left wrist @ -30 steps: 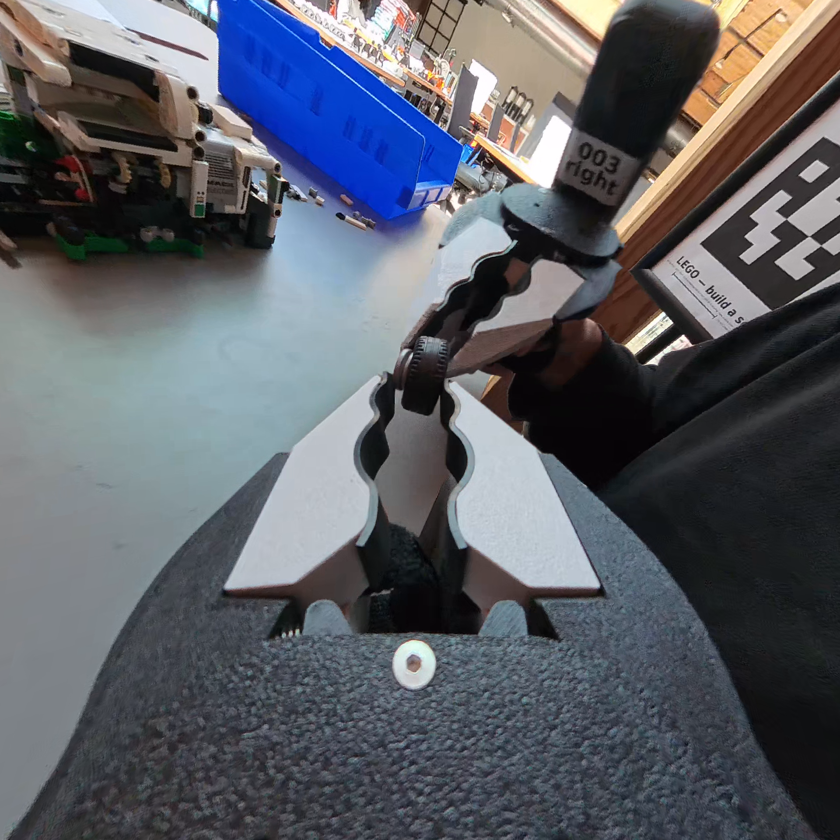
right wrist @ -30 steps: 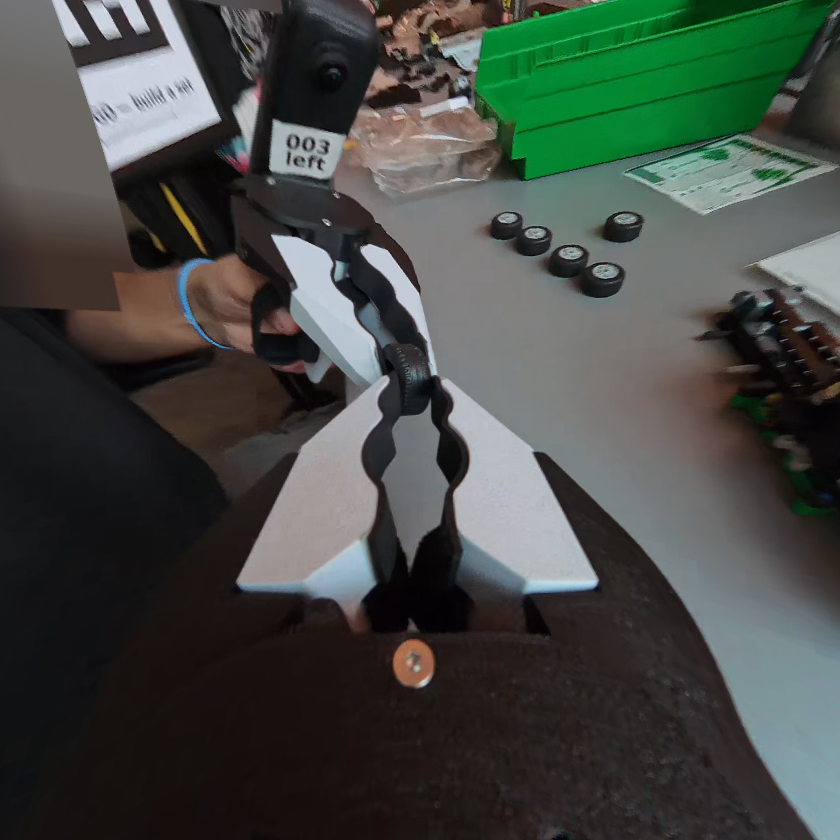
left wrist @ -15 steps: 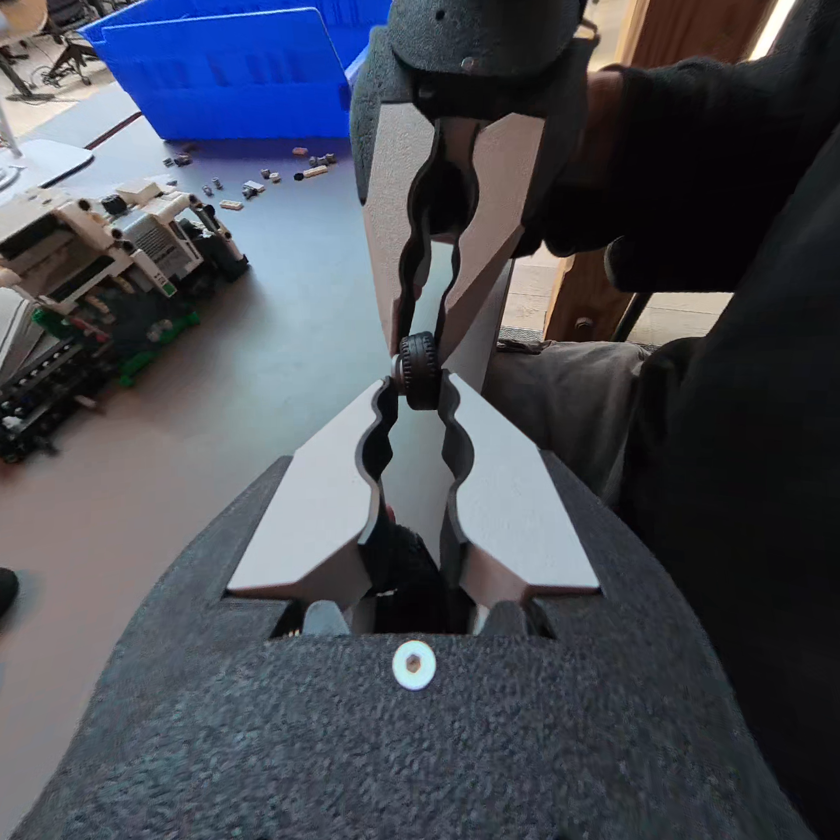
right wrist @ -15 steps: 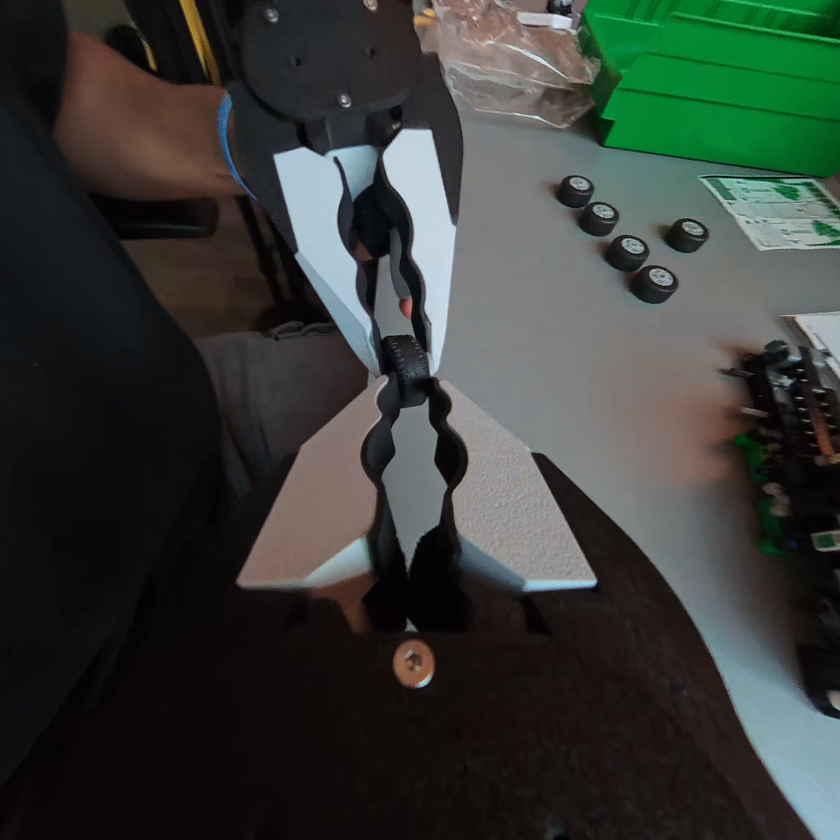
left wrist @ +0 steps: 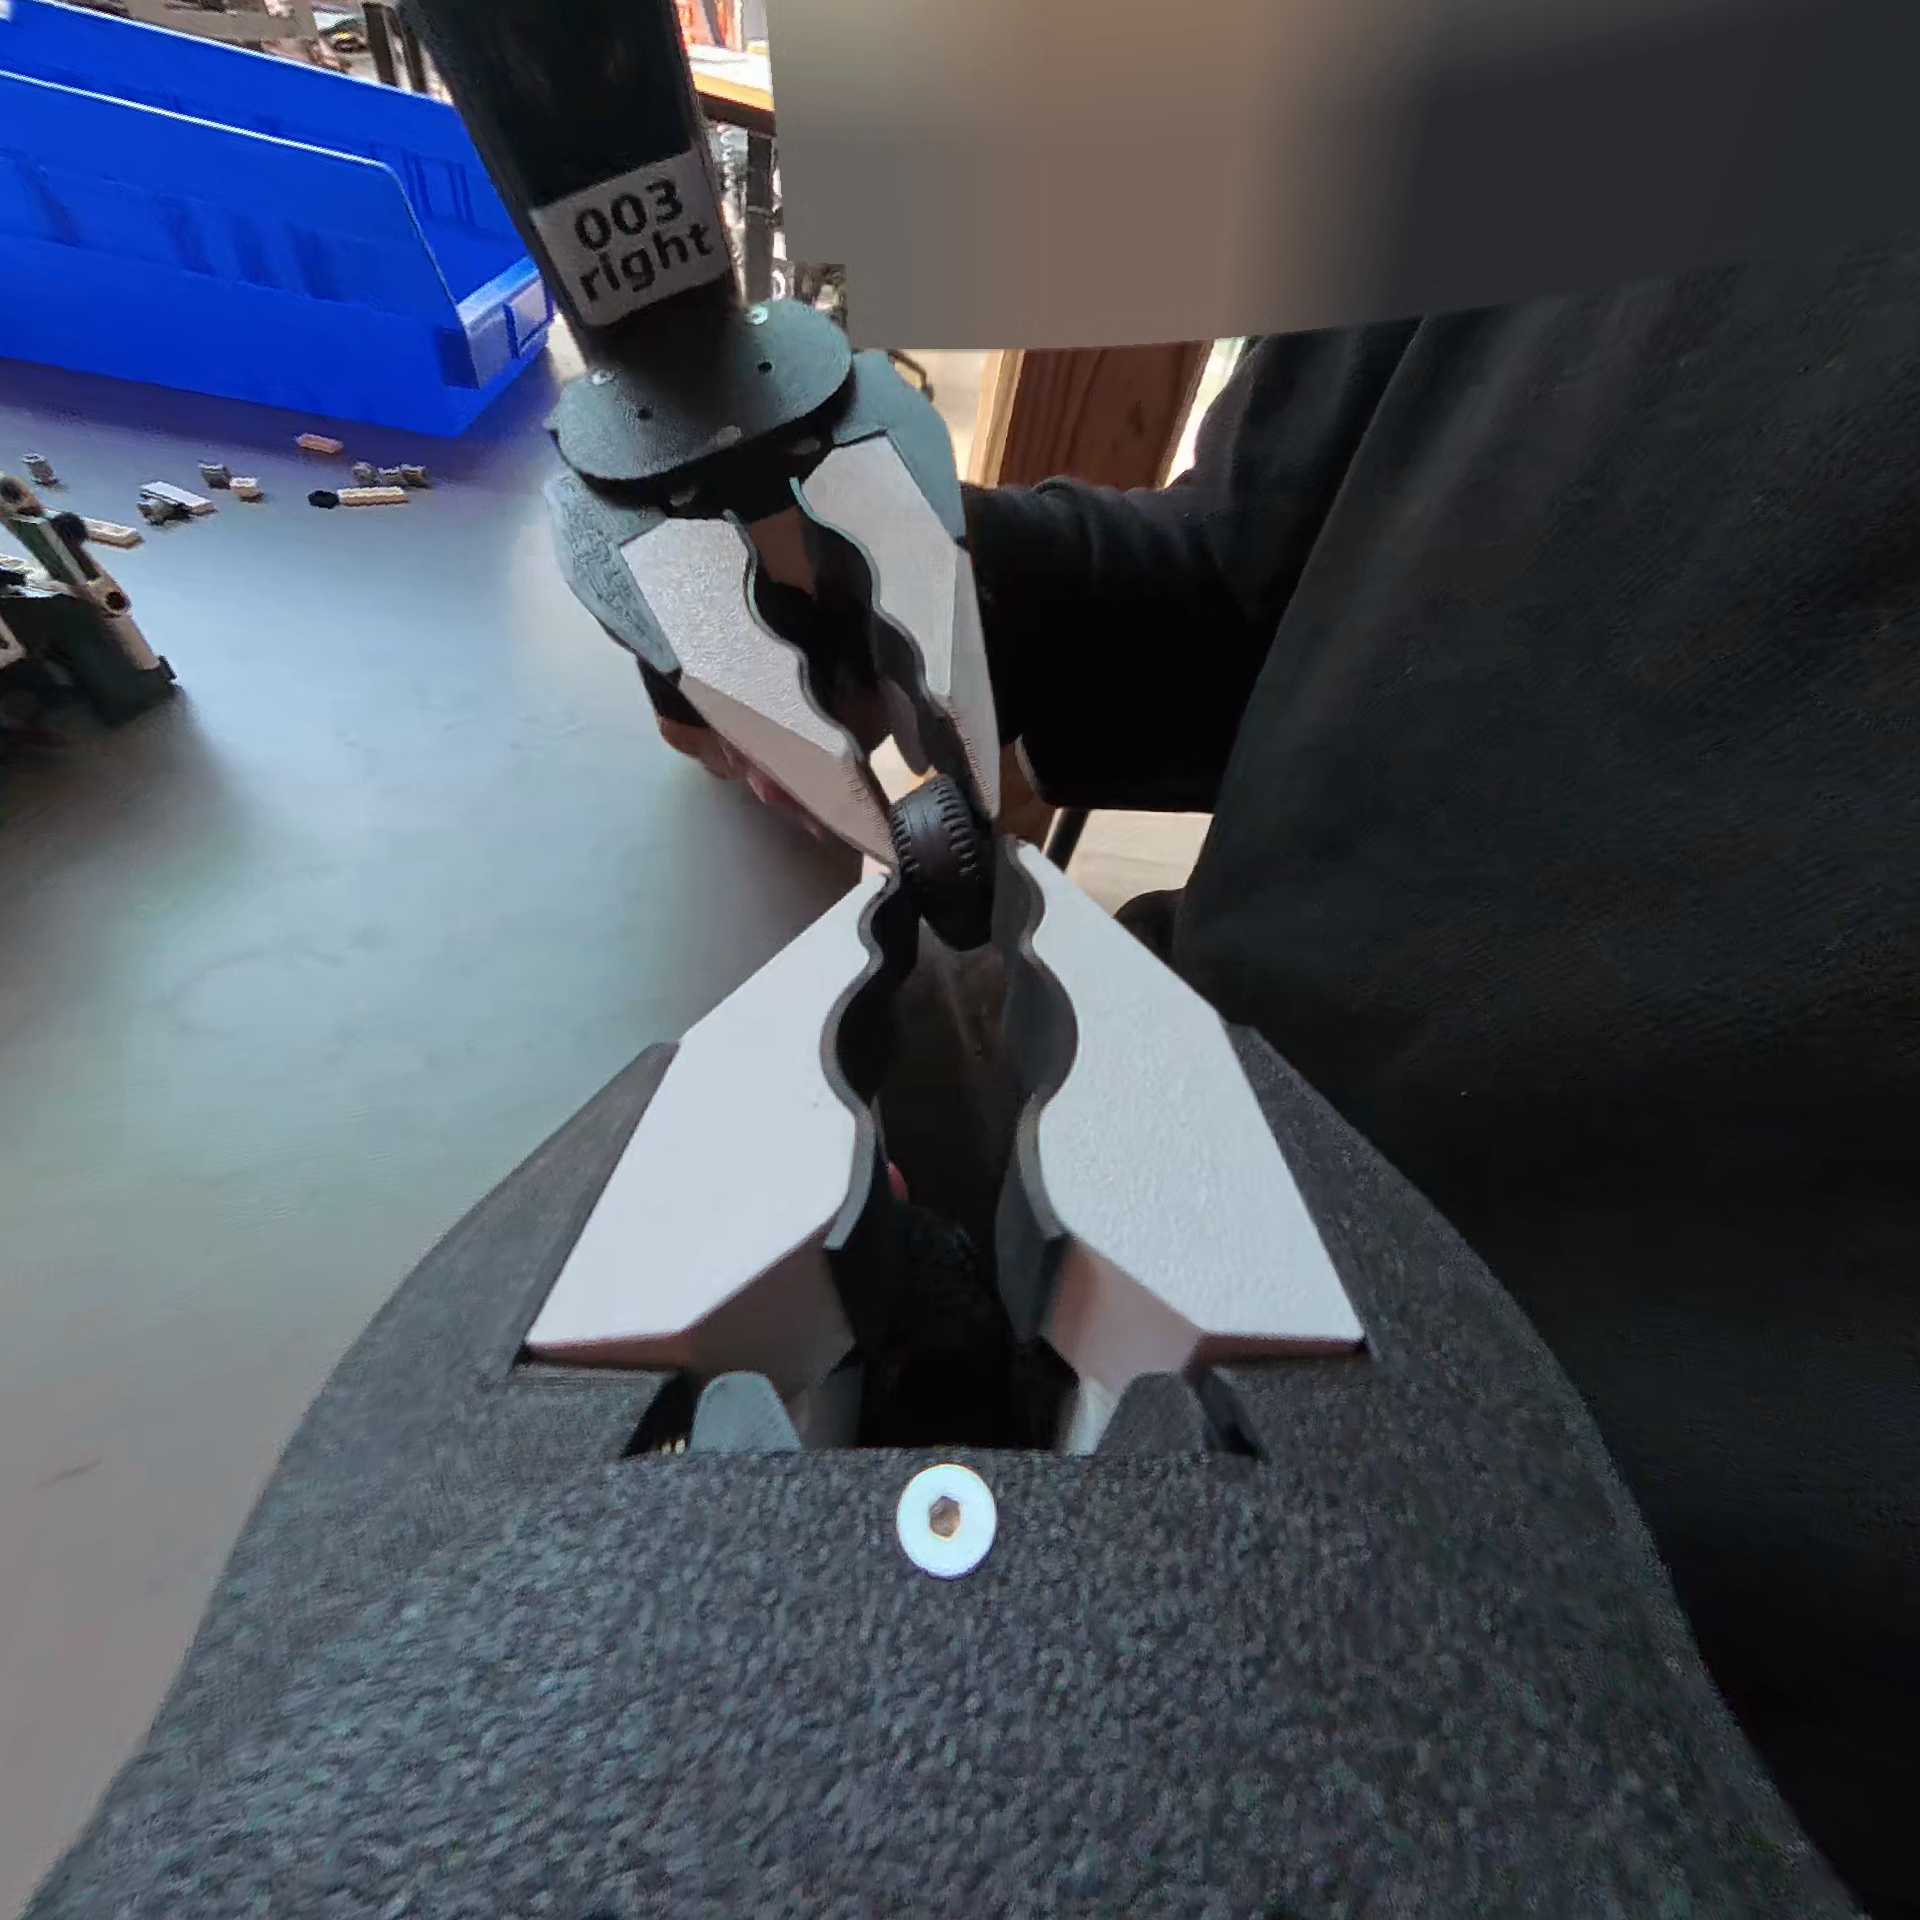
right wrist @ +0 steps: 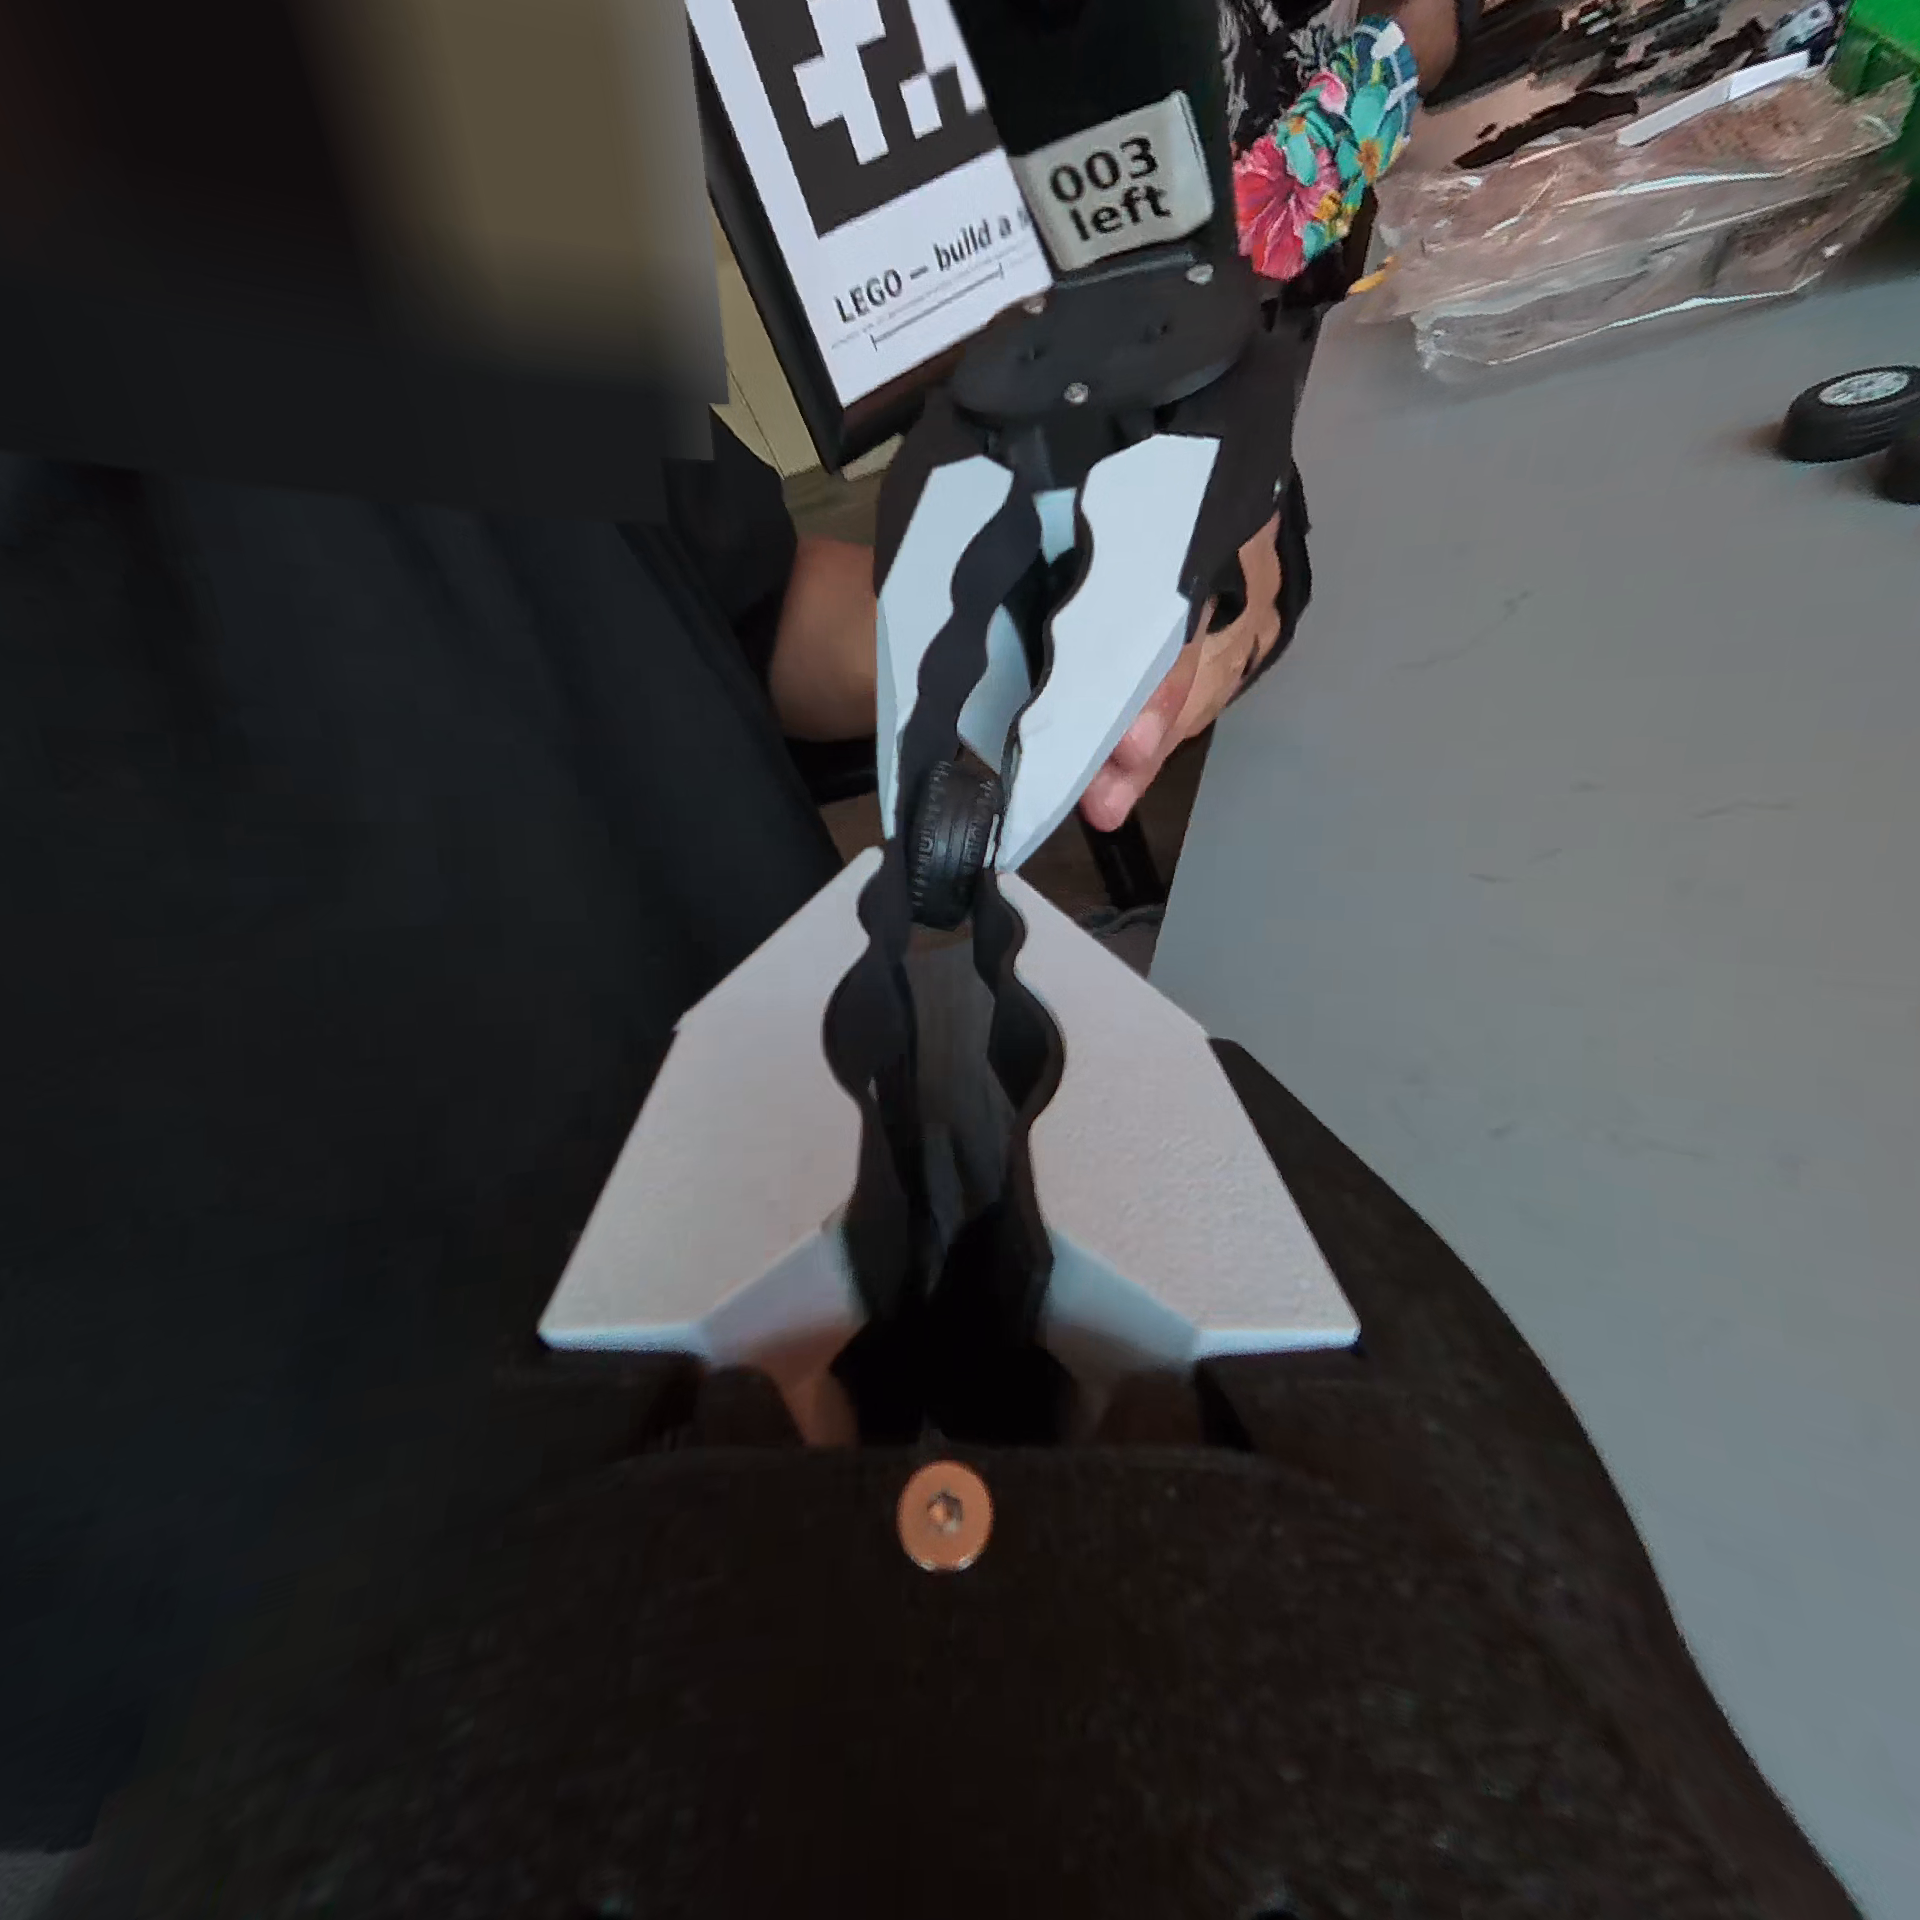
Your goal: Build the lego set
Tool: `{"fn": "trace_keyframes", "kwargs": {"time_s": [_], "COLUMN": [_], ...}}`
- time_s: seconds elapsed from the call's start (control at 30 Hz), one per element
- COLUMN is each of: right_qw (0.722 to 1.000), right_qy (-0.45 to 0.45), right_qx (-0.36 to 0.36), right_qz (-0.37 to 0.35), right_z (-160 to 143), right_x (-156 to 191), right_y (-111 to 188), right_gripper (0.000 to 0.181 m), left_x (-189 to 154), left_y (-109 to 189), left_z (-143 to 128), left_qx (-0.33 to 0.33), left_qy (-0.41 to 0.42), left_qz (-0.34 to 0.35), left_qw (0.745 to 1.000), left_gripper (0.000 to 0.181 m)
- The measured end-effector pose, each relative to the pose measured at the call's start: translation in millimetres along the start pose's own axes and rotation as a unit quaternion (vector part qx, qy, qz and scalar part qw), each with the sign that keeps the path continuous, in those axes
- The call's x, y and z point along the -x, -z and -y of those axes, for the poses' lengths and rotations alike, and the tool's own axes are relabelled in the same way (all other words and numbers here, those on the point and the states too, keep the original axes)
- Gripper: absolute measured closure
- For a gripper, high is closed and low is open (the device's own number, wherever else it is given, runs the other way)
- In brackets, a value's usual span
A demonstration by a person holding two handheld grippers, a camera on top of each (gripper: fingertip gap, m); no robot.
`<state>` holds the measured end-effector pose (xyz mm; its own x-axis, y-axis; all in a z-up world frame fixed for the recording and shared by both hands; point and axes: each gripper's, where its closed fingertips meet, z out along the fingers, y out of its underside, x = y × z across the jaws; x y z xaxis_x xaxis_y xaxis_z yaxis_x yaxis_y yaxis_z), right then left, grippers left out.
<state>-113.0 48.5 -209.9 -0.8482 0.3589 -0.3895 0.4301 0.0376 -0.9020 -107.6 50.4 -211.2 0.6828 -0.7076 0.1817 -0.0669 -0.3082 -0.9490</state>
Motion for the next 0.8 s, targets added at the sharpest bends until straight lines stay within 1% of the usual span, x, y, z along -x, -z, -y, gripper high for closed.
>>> {"fn": "trace_keyframes", "kwargs": {"time_s": [0.07,0.1,0.13,0.23,0.27,0.33,0.43,0.47,0.5,0.57,0.6,0.63,0.67,0.7,0.77,0.8], "right_qw": [0.999,0.997,0.995,0.994,0.995,0.995,0.982,0.977,0.975,0.98,0.984,0.986,0.984,0.981,0.979,0.98], "right_qy": [-0.039,-0.055,-0.066,-0.079,-0.084,-0.076,0.016,0.041,0.047,0.011,-0.026,-0.07,-0.105,-0.118,-0.119,-0.118], "right_qx": [-0.022,-0.029,-0.037,-0.05,-0.053,-0.046,-0.004,0.005,0.006,-0.029,-0.057,-0.084,-0.107,-0.123,-0.148,-0.148], "right_qz": [0.026,0.055,0.061,0.05,0.028,-0.056,-0.186,-0.21,-0.217,-0.197,-0.167,-0.129,-0.1,-0.09,-0.073,-0.066], "right_z": [5.2,7.8,10.1,13.2,14.6,14.5,11.7,12.2,13.6,20.3,23.6,27.0,30.2,31.9,36.9,37.8], "right_x": [2.4,9.3,10.5,5.8,-1.2,-23.9,-44.4,-45.3,-43.7,-40.6,-38.2,-34.8,-32.9,-33.3,-29.5,-27.6], "right_y": [-0.6,-1.8,-2.2,-0.3,1.1,5.3,8.5,8.4,7.4,7.3,7.5,7.3,7.6,7.9,7.3,6.9], "right_gripper": [0.17,0.17,0.17,0.169,0.169,0.169,0.169,0.168,0.168,0.167,0.165,0.159,0.159,0.167,0.166,0.166], "left_x": [-1.9,-7.0,-9.0,-3.8,2.0,22.9,43.4,45.0,44.3,43.4,43.5,44.6,44.5,42.8,39.4,37.7], "left_y": [3.2,4.2,5.5,7.1,8.0,10.1,13.4,14.9,16.0,18.2,19.3,20.6,21.9,22.7,23.3,23.8], "left_z": [5.2,8.7,11.8,13.6,13.1,7.4,2.7,3.6,4.8,10.1,13.1,15.7,18.8,22.2,26.8,28.4], "left_qx": [-0.021,-0.034,-0.044,-0.055,-0.055,-0.054,-0.062,-0.065,-0.068,-0.086,-0.098,-0.11,-0.124,-0.138,-0.154,-0.158], "left_qy": [0.025,0.037,0.047,0.069,0.082,0.116,0.154,0.155,0.154,0.156,0.165,0.177,0.191,0.204,0.216,0.219], "left_qz": [-0.025,-0.048,-0.059,-0.047,-0.033,0.016,0.063,0.066,0.063,0.058,0.054,0.051,0.043,0.03,0.012,0.004], "left_qw": [0.999,0.998,0.996,0.995,0.994,0.992,0.984,0.984,0.984,0.982,0.98,0.977,0.973,0.969,0.964,0.963], "left_gripper": [0.168,0.168,0.168,0.168,0.167,0.167,0.166,0.166,0.166,0.167,0.168,0.168,0.168,0.168,0.169,0.169]}}
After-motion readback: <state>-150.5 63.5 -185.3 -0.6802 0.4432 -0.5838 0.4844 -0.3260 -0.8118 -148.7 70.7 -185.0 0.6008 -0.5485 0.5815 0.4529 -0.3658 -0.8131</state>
